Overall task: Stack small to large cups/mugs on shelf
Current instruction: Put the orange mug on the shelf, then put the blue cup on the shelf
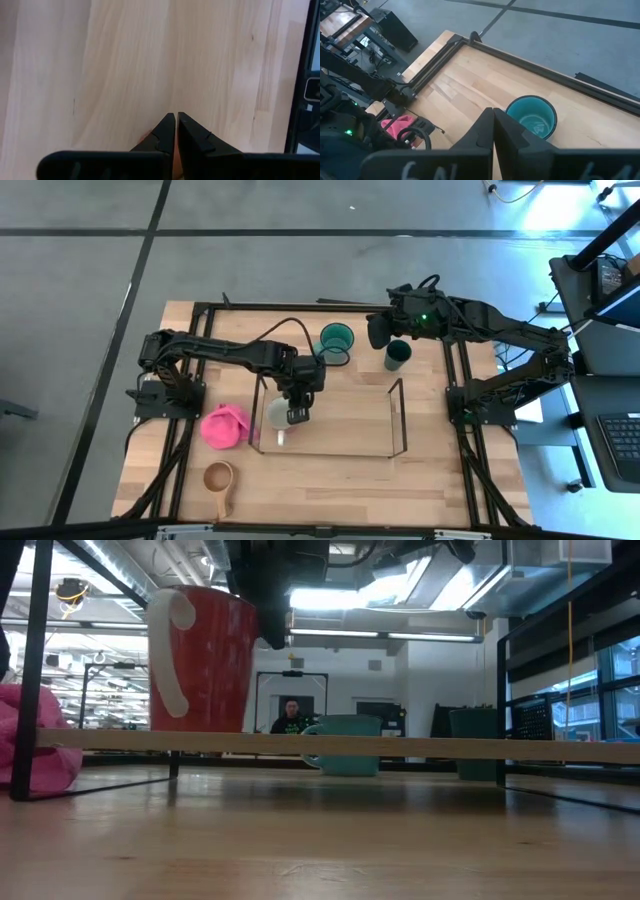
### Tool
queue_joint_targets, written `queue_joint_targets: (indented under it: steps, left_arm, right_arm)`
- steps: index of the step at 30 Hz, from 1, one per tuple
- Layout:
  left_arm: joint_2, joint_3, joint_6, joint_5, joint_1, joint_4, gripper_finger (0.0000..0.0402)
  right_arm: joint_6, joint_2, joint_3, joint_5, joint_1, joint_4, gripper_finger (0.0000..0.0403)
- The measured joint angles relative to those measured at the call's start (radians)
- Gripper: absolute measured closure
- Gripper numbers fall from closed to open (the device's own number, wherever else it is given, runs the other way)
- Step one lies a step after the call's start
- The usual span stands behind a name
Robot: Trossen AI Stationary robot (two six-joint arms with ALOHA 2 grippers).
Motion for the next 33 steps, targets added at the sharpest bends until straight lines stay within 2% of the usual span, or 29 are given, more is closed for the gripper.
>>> queue_joint_targets:
  steps: [14, 20, 27, 33]
  left_arm:
    - [0.0, 0.0, 0.008, -0.007, -0.01, -0.086, 0.0388]
    - [0.0, 0.0, 0.011, -0.045, -0.011, -0.103, 0.0388]
    - [-0.002, 0.0, 0.011, -0.069, -0.016, -0.066, 0.0388]
    - [-0.046, 0.0, -0.02, -0.068, -0.022, 0.048, 0.0388]
  right_arm:
    - [-0.001, 0.0, 0.0, 0.027, 0.001, -0.002, 0.0393]
    - [-0.001, 0.0, 0.0, 0.027, 0.001, -0.002, 0.0393]
    - [-0.001, 0.0, 0.0, 0.027, 0.001, -0.011, 0.0393]
    - [0.001, 0.0, 0.0, 0.027, 0.001, -0.039, 0.0393]
